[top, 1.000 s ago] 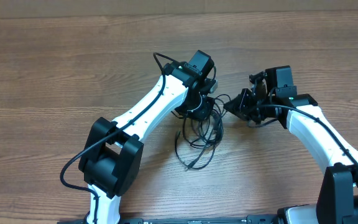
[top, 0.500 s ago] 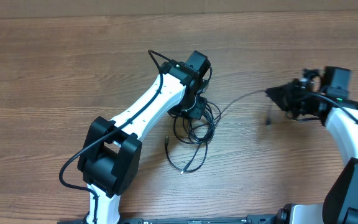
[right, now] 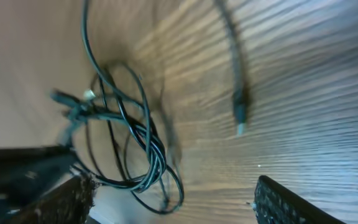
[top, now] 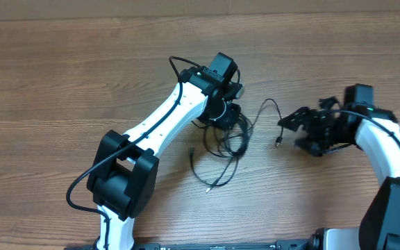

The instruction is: Untangle cables

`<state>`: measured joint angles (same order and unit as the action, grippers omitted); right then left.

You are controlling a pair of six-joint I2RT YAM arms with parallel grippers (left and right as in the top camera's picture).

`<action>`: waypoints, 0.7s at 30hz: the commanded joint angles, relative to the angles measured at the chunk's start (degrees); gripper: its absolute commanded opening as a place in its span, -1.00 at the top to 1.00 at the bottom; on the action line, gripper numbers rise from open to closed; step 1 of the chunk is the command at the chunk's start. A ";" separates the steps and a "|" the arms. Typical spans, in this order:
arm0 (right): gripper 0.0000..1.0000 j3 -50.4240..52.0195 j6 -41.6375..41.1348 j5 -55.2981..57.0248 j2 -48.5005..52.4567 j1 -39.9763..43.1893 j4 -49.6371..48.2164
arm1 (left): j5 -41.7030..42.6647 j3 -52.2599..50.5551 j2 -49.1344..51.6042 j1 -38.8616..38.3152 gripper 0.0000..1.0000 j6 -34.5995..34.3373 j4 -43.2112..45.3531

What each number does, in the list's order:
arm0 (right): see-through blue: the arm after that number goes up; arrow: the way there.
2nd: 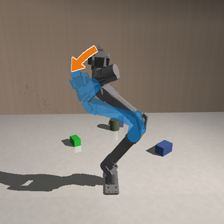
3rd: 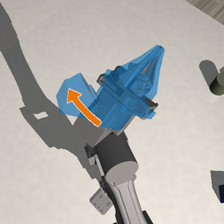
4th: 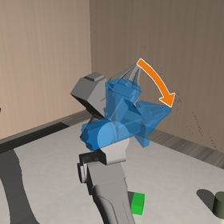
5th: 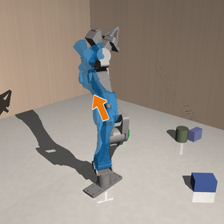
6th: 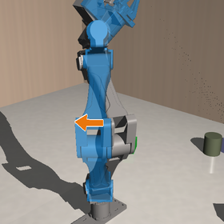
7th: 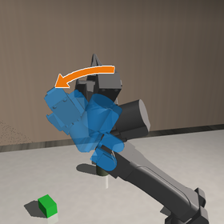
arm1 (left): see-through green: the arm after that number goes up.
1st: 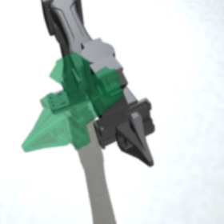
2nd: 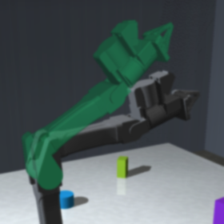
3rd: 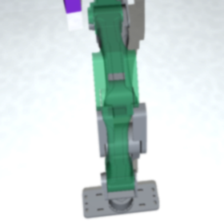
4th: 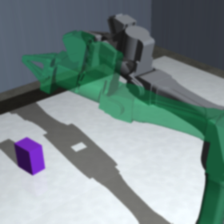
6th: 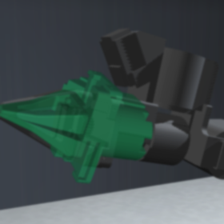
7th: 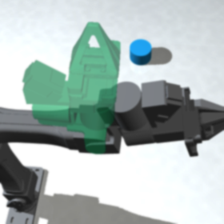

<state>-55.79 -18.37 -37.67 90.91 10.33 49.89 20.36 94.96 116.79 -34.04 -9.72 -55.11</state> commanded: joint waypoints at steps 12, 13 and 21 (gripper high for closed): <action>-0.25 0.09 -0.94 13.97 0.24 -15.98 -4.83 | 19.52 0.09 -0.87 -0.07 0.92 6.14 2.25; -0.15 0.09 -1.68 14.80 0.24 -16.22 -4.81 | 19.76 0.09 -0.87 -0.07 0.92 6.19 2.27; 0.52 0.09 -2.86 16.06 0.42 -16.70 -4.98 | 19.19 0.09 -0.87 -0.07 0.92 6.36 2.25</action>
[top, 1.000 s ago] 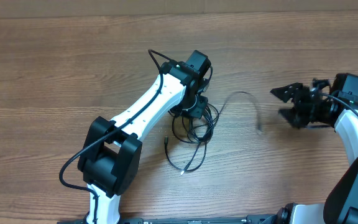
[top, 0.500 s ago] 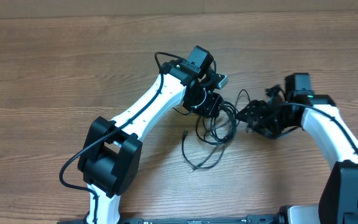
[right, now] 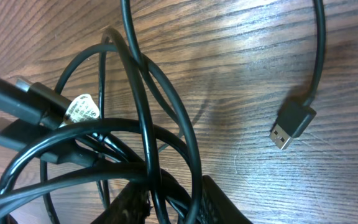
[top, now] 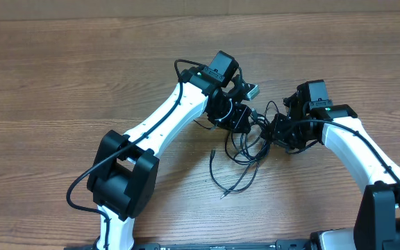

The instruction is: Untangle cables

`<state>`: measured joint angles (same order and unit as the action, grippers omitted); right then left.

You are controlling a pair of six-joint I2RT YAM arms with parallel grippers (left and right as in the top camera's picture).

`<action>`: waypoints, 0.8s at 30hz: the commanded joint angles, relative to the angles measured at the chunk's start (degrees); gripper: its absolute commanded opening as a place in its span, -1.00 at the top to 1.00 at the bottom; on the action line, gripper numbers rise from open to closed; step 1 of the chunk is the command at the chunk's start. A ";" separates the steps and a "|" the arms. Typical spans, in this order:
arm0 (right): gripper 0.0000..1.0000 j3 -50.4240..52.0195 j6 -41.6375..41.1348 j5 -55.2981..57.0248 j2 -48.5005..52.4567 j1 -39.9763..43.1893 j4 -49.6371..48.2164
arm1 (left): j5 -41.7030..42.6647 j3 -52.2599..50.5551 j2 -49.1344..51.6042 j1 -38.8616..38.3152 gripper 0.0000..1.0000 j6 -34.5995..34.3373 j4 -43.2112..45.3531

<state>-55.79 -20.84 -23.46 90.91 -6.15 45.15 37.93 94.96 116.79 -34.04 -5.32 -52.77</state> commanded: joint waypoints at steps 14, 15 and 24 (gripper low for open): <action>0.55 0.09 -0.39 1.79 0.42 -0.22 -1.31 | -3.98 0.09 -0.85 -0.11 0.92 1.95 -1.18; 0.55 0.09 -0.39 1.79 0.42 -0.22 -1.33 | -3.98 0.09 -0.87 -0.11 0.91 1.92 -1.18; 0.47 0.09 -0.37 1.79 0.52 -0.24 -1.38 | -3.13 0.09 -0.87 -0.11 0.92 1.95 -1.16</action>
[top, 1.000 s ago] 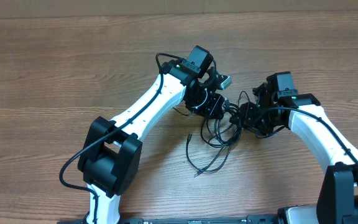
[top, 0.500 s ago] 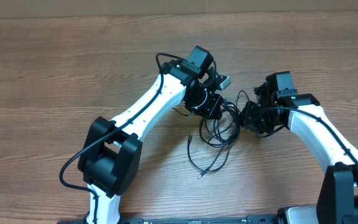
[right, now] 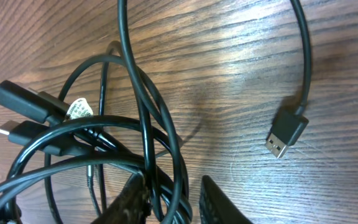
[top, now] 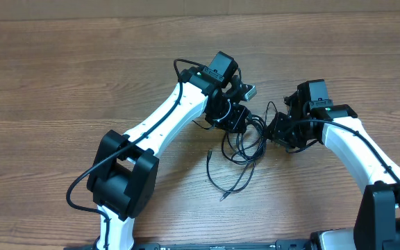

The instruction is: Untangle cables

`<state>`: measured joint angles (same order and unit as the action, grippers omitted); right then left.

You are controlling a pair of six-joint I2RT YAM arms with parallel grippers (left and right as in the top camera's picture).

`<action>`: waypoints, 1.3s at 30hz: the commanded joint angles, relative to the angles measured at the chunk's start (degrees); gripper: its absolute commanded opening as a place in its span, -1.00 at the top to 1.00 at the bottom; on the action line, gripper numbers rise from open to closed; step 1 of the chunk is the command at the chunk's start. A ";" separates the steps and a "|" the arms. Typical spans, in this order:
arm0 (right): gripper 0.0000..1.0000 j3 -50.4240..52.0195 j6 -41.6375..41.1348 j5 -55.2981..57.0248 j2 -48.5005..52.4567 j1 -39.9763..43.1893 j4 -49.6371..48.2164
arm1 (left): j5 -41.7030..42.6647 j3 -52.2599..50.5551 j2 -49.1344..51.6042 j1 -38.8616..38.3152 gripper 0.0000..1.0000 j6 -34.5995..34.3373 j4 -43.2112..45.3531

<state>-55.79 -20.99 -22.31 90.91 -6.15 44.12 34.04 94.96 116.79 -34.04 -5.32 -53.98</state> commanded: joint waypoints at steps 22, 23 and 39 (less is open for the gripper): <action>0.53 0.31 -0.22 0.63 0.52 -0.24 -0.57 | 6.12 0.09 -0.87 -0.11 0.91 4.11 0.02; 0.53 0.31 -0.22 0.63 0.52 -0.24 -0.57 | 6.34 0.09 -0.87 -0.11 0.92 4.11 0.02; 0.53 2.12 -0.24 0.17 0.63 -1.18 -0.85 | 6.21 0.09 -0.85 -0.11 0.92 4.11 0.04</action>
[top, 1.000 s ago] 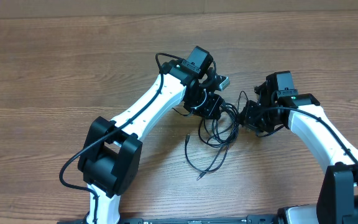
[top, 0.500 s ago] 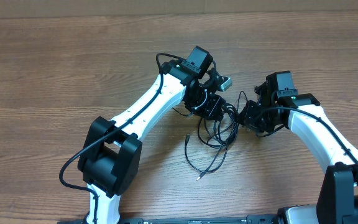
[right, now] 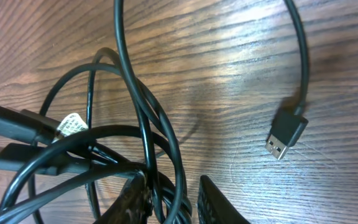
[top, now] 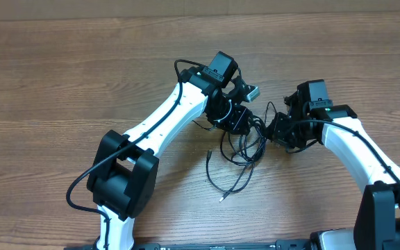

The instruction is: Untangle cables

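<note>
A tangle of black cables [top: 243,142] lies on the wooden table between both arms. My left gripper [top: 236,119] sits on its upper left edge, and strands run up into it. My right gripper [top: 275,132] is at the tangle's right edge. In the right wrist view its fingers [right: 135,200] stand close together with several strands [right: 166,186] pinched between them. A loose USB-A plug [right: 288,135] lies to the right of the loops. Two plugs [right: 14,123] and a white tag [right: 72,124] sit at the left.
Two thin cable tails trail out of the tangle toward the table's front, one ending at a small plug [top: 222,198], the other at a short end [top: 209,151]. Bare wooden tabletop [top: 61,83] surrounds the arms.
The two plugs and the white tag have shifted left in the right wrist view, partly out of the frame. The loop has tilted a little. Both grippers stay where they were.
At first my right gripper was open, well to the right of the tangle, while my left gripper was on the tangle. Then the tangle and my left gripper lay further right, with my right fingers around strands at its edge. After that only small shifts show.
</note>
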`<state>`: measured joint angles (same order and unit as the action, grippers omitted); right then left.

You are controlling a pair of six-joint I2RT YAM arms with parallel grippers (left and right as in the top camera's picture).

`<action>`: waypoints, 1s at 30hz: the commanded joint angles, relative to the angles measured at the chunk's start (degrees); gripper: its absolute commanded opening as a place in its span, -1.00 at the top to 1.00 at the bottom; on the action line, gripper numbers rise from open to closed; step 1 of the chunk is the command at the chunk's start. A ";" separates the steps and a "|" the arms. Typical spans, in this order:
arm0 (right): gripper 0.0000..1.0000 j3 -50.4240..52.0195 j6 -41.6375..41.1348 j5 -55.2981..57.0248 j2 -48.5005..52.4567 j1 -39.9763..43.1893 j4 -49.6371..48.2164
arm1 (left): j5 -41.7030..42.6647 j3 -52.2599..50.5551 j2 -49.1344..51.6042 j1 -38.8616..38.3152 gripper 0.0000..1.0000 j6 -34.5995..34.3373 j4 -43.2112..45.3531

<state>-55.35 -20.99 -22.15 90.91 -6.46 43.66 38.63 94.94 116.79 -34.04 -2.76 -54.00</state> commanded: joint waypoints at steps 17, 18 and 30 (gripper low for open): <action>0.88 4.55 -0.20 -6.62 0.63 -1.01 -4.92 | 1.68 0.11 -0.85 -0.11 0.92 1.51 -0.15; 0.92 4.55 -0.22 -6.62 0.63 -1.01 -4.98 | 1.66 0.11 -0.85 -0.11 0.92 1.51 -0.17; 0.92 3.93 -1.79 -6.47 0.61 -0.02 -9.07 | -18.60 0.11 -0.85 -0.09 0.92 0.42 -7.08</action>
<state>-51.03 -21.37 -28.16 90.94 -7.16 36.64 30.39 94.96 116.79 -34.04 -2.76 -58.92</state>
